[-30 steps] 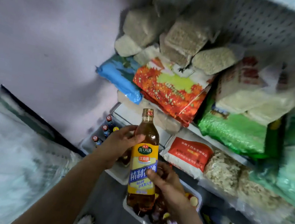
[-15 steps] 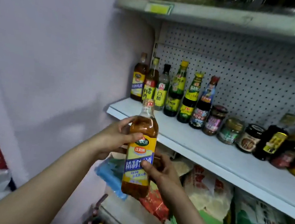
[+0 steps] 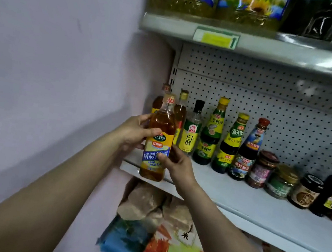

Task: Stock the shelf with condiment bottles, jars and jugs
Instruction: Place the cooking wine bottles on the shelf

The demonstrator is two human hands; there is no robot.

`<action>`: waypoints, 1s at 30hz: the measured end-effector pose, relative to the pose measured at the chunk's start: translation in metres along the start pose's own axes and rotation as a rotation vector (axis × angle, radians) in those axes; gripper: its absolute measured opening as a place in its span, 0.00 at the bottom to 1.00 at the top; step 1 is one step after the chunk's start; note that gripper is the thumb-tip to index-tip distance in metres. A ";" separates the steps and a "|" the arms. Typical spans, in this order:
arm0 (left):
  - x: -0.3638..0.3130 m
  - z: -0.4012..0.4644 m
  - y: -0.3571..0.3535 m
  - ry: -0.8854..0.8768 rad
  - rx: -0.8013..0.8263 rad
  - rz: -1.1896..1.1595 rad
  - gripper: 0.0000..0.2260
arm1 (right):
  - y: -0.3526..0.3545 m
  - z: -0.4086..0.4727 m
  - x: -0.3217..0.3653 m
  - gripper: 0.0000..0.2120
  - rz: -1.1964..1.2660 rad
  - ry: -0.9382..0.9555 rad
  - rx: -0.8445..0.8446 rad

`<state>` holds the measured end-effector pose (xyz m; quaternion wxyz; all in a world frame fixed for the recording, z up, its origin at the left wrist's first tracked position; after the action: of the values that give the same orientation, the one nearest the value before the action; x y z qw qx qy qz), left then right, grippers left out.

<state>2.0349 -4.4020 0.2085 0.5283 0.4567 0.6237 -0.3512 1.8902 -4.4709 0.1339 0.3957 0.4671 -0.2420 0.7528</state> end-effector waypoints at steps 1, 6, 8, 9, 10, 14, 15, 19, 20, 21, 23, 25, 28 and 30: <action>-0.002 0.012 0.009 -0.003 0.008 -0.003 0.20 | -0.006 0.012 -0.009 0.22 -0.002 -0.003 -0.014; 0.001 0.064 0.041 -0.034 0.020 -0.001 0.22 | -0.029 0.055 -0.044 0.22 -0.041 0.014 -0.069; 0.004 0.078 0.048 -0.054 0.023 -0.020 0.23 | -0.035 0.064 -0.052 0.23 -0.048 0.016 -0.086; 0.005 0.084 0.050 -0.068 0.020 -0.020 0.23 | -0.037 0.069 -0.054 0.24 -0.051 0.018 -0.093; 0.005 0.090 0.052 -0.080 0.017 -0.026 0.23 | -0.038 0.073 -0.056 0.24 -0.053 0.023 -0.097; 0.004 0.109 0.056 -0.126 0.039 -0.041 0.25 | -0.041 0.085 -0.061 0.25 -0.056 0.037 -0.144; 0.004 0.112 0.055 -0.138 0.047 -0.031 0.25 | -0.041 0.086 -0.062 0.25 -0.056 0.046 -0.161; 0.006 0.125 0.055 -0.171 0.054 -0.040 0.25 | -0.042 0.085 -0.066 0.25 -0.067 0.059 -0.225; 0.008 0.129 0.055 -0.175 0.046 -0.042 0.24 | -0.040 0.084 -0.068 0.25 -0.087 0.056 -0.235; 0.009 0.131 0.056 -0.176 0.040 -0.039 0.23 | -0.039 0.083 -0.070 0.26 -0.116 0.055 -0.239; 0.011 0.135 0.056 -0.165 0.040 -0.028 0.21 | -0.037 0.081 -0.074 0.26 -0.164 0.045 -0.240; 0.011 0.137 0.056 -0.167 0.034 -0.010 0.22 | -0.036 0.078 -0.079 0.26 -0.188 0.019 -0.249; 0.009 0.139 0.053 -0.205 0.014 -0.003 0.21 | -0.035 0.078 -0.083 0.25 -0.203 -0.001 -0.268; 0.007 0.137 0.051 -0.222 0.004 0.010 0.26 | -0.035 0.080 -0.084 0.25 -0.195 -0.006 -0.276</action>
<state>2.1292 -4.5095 0.1767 0.5949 0.4192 0.5583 -0.3984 1.9807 -4.5405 0.0941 0.5267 0.4318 -0.2976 0.6690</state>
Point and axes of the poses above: each hand's wrist, its own z-axis towards the middle knuckle, its own y-axis out of the back of the hand, x = y × z, the point moved 7 cm from there along z, towards the middle knuckle, and after that the axes turned 15 degrees about y, right-handed, at the moved point
